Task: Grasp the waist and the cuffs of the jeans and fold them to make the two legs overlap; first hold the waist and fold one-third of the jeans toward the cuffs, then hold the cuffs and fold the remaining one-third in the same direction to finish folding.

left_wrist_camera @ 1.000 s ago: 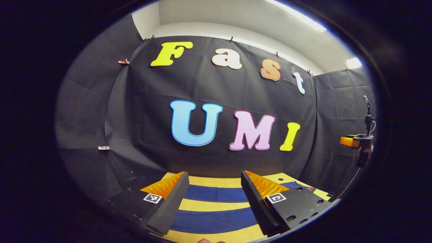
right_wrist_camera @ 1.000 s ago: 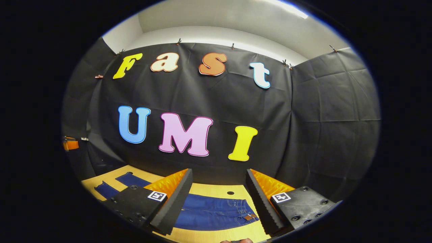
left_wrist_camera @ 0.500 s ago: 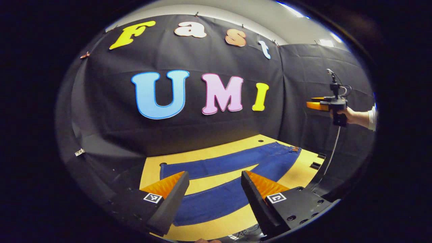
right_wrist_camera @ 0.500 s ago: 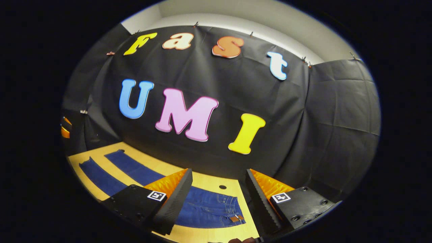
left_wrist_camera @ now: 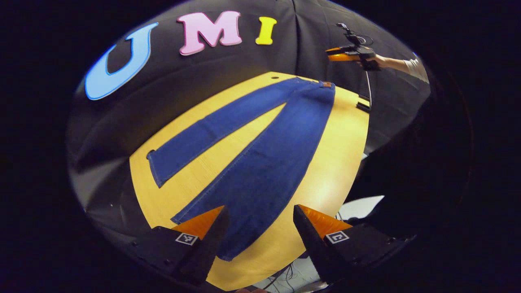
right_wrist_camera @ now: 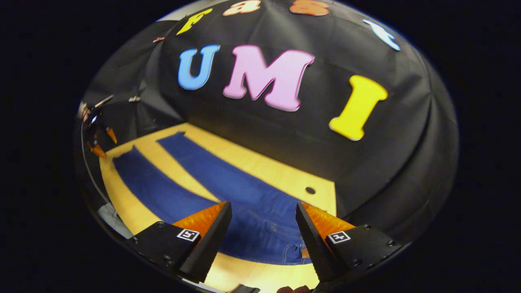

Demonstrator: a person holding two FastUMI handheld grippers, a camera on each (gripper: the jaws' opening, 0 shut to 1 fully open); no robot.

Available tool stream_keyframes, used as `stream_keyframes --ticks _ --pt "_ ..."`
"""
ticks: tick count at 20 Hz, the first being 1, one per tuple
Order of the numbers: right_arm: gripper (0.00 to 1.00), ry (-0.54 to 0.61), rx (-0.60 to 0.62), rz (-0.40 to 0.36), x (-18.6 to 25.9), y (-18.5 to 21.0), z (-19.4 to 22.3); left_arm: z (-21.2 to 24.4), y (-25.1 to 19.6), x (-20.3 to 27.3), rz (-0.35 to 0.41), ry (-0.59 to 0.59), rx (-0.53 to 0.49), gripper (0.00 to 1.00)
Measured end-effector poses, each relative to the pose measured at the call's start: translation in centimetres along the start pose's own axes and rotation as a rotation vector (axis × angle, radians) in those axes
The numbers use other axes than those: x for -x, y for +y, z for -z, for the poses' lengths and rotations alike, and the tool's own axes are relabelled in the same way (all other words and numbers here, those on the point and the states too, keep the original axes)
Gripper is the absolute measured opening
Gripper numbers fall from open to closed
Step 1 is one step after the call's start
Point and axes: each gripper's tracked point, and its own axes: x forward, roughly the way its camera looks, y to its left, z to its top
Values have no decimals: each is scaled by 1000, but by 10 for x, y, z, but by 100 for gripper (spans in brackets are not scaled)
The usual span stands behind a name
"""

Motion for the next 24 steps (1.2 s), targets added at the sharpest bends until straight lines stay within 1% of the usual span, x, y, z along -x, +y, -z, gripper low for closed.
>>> stream_keyframes --ticks 2,4,5,8,10,11,13,15,16,17,19,20,21,22,24 --pt "98 174 88 -106 -18 5 53 14 15 -25 36 103 -45 98" --pt "98 374 220 -176 -32 -10 114 24 24 -42 74 165 -63 98" --pt "98 442 246 -206 -38 -15 136 28 26 -48 86 193 -69 98" --pt "98 601 223 -305 -50 -17 171 45 25 -58 110 276 -97 98" --pt "99 688 230 -361 -50 -16 184 62 21 -59 138 336 -148 97" --pt "99 713 261 -365 -52 -21 189 71 19 -60 152 365 -171 97" --pt "99 772 316 -373 -51 -30 207 82 16 -61 176 422 -174 97" --pt "99 819 338 -408 -50 -31 221 82 21 -66 164 441 -170 97" --pt "99 821 323 -406 -50 -31 220 80 21 -70 154 448 -163 97" --pt "97 846 304 -402 -49 -31 224 82 17 -74 148 460 -151 97" --pt "97 874 267 -399 -52 -32 221 82 20 -82 136 504 -157 97" --pt "98 887 245 -385 -55 -33 222 87 19 -93 139 519 -152 100" --pt "96 901 225 -374 -54 -34 220 89 22 -83 136 531 -153 98" --pt "96 912 209 -366 -57 -33 220 88 25 -85 143 527 -160 99" --pt "92 932 150 -325 -59 -36 218 86 25 -85 145 518 -156 99"
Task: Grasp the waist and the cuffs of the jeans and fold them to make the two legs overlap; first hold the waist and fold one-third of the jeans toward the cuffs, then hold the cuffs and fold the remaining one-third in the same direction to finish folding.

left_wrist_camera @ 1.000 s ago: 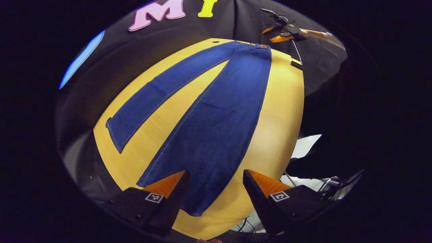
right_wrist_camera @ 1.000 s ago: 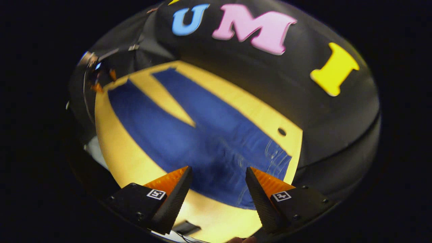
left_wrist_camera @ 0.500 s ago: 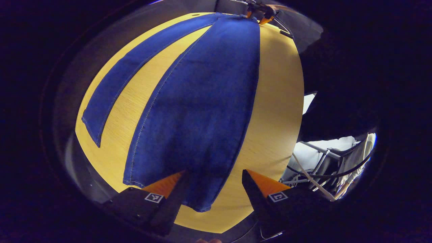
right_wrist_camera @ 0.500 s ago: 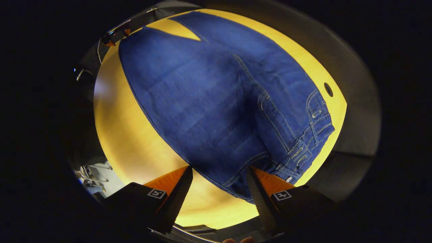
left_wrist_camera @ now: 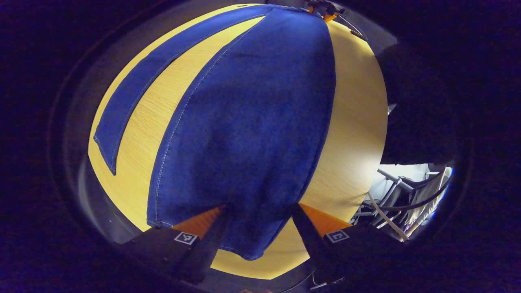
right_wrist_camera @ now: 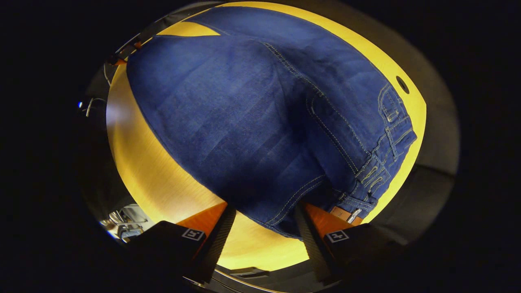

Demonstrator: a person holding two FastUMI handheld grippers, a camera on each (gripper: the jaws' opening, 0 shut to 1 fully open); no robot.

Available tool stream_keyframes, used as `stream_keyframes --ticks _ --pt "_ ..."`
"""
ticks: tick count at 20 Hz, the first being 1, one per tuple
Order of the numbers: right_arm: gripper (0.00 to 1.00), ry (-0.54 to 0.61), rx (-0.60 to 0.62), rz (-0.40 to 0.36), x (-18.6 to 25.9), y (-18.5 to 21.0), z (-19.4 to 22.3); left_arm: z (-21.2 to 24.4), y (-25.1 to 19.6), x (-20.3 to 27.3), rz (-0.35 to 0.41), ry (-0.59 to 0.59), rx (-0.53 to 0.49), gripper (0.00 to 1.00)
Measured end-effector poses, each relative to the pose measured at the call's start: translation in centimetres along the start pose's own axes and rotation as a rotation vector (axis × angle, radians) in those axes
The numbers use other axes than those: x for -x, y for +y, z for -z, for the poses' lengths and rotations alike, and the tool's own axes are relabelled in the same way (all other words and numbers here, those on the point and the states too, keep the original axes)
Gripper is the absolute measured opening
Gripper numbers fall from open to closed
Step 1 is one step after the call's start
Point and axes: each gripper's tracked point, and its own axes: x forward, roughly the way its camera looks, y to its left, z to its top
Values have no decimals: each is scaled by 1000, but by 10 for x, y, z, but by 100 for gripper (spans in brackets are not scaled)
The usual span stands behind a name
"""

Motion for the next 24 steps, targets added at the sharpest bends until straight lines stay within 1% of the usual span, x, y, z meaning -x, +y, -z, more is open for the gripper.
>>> stream_keyframes --ticks 1,2,3,4,5,6,7,9,13,15,17,18,19,21,22,24 --pt "86 -6 -45 2 -1 -3 -1 -1 3 1 -4 -15 7 99" --pt "80 -7 -94 5 -1 -8 -3 -3 9 0 -10 -29 15 94" --pt "57 -23 -148 22 -1 -19 -9 -1 19 3 -24 -36 32 89" --pt "35 -60 -221 28 1 -29 -17 -1 28 2 -35 -42 69 62" --pt "12 -77 -265 34 -2 -34 -22 -9 29 5 -14 -60 136 34" --pt "8 -92 -303 36 4 -35 -22 -16 30 7 6 -56 183 6" --pt "5 -121 -328 38 5 -35 -25 -19 30 7 21 -58 224 6" --pt "5 -156 -399 35 7 -33 -24 -16 34 10 27 -74 283 6" --pt "5 -275 -460 29 27 -35 -34 -15 50 32 -29 -144 325 6" --pt "5 -373 -508 4 48 -39 -50 -25 64 55 -65 -181 352 6" --pt "5 -509 -609 -27 84 -51 -80 -38 78 74 -102 -215 390 6" --pt "5 -566 -635 -18 106 -60 -91 -47 88 84 -122 -237 411 6" --pt "5 -601 -637 12 123 -70 -97 -57 101 91 -137 -259 439 6" --pt "5 -661 -642 55 147 -94 -114 -81 139 102 -186 -299 499 6" --pt "5 -686 -659 66 154 -104 -125 -93 156 104 -218 -313 521 6" --pt "5 -711 -668 122 149 -132 -149 -110 200 109 -252 -322 570 6"
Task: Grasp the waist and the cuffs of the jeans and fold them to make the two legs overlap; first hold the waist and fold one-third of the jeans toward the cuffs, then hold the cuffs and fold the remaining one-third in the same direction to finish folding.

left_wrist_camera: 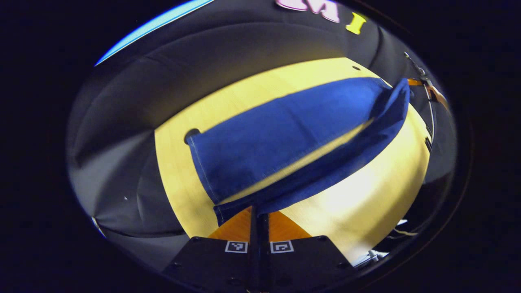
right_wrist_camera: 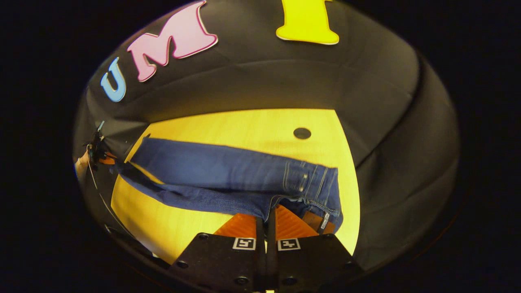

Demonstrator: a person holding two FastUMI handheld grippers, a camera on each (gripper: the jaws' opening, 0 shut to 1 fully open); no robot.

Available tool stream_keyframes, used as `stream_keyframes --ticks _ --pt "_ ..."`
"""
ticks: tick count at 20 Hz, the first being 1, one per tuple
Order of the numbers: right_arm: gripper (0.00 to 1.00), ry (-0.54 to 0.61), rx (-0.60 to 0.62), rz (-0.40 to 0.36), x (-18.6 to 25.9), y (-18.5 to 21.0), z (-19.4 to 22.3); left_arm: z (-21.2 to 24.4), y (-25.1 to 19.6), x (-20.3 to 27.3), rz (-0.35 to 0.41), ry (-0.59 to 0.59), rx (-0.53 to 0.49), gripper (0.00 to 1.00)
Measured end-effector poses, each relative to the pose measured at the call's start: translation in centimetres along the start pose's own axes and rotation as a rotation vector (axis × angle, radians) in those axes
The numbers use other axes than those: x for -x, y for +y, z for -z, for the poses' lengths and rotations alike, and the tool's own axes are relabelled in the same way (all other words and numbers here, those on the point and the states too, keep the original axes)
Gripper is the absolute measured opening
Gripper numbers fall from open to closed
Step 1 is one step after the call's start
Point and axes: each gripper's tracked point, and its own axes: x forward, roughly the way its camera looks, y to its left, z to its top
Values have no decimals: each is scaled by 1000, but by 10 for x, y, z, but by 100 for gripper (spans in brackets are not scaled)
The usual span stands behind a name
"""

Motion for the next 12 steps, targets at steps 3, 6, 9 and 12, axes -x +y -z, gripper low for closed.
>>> stream_keyframes --ticks 3,6,9,12 --pt "5 -39 -46 52 -48 -9 -34 -44 35 -39 -73 5 53 6" --pt "5 -33 -90 99 -103 -18 -40 -56 51 -92 -101 51 167 6" --pt "5 19 -127 114 -149 -22 -25 -68 56 -127 -71 18 293 6" --pt "7 19 -283 96 -172 -22 -24 -68 71 -138 -95 -7 362 13"
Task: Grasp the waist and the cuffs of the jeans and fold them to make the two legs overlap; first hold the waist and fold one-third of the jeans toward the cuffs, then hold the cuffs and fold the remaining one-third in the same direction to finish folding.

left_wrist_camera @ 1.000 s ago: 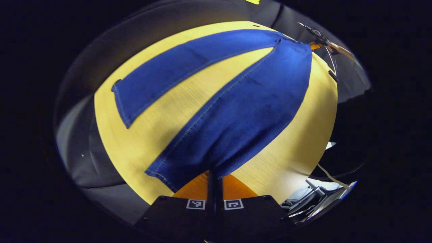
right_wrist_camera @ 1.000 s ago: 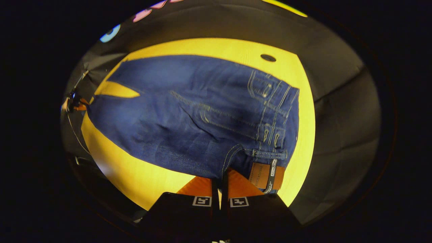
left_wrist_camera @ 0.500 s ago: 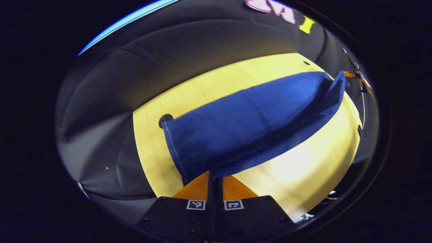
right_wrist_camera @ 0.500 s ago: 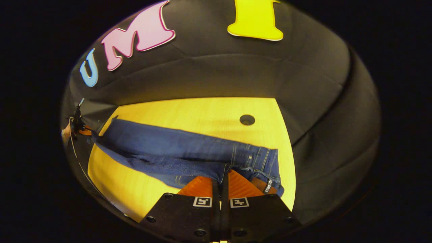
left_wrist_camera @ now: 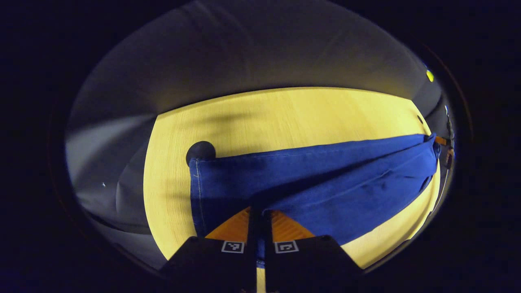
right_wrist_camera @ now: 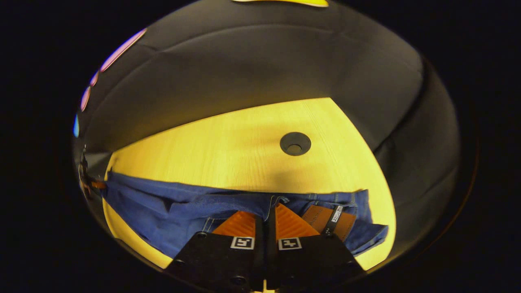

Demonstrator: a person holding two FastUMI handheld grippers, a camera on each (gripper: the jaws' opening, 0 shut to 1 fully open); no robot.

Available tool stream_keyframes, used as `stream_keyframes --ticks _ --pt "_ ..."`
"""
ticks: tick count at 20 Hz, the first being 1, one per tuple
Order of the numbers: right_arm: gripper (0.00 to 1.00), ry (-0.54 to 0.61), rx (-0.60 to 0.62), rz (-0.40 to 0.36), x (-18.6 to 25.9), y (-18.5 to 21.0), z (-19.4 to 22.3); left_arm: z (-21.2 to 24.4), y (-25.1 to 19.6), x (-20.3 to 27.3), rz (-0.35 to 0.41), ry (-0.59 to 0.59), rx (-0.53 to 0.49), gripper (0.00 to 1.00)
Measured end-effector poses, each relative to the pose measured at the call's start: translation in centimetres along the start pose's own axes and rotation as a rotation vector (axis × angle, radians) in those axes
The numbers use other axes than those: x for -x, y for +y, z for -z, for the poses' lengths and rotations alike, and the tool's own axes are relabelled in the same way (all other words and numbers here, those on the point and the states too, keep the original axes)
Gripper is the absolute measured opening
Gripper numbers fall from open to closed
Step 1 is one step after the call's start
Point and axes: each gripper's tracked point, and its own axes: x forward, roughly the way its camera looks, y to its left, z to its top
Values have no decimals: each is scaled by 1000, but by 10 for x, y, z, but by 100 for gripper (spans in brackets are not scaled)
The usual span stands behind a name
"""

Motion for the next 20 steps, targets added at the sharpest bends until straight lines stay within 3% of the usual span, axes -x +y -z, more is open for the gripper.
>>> stream_keyframes --ticks 1,4,6,7,8,11,12,13,15,17,20 --pt "20 -5 -38 -10 -2 2 -6 -4 11 -1 -36 -32 7 16" --pt "33 -12 -74 -32 -1 7 -9 -24 24 10 -77 -125 62 75" --pt "51 -24 -73 -22 3 10 -12 -22 36 15 -140 -118 43 89" --pt "51 -27 -69 -21 6 14 -13 -27 45 24 -193 -146 38 90" --pt "44 -33 -68 -30 8 20 -16 -35 53 33 -236 -182 48 93" --pt "80 -74 -6 -39 24 31 -25 -43 46 61 -252 -229 80 96" --pt "86 -94 11 -48 36 35 -31 -47 36 71 -218 -243 98 96" --pt "99 -113 15 -55 49 37 -35 -57 25 84 -168 -277 124 97" --pt "99 -153 5 -51 81 34 -46 -75 -11 109 -45 -364 167 97" --pt "99 -168 -28 -44 112 21 -46 -75 -46 134 74 -436 144 98" --pt "99 -145 -116 -7 139 -15 -33 -54 -77 173 119 -501 18 98"
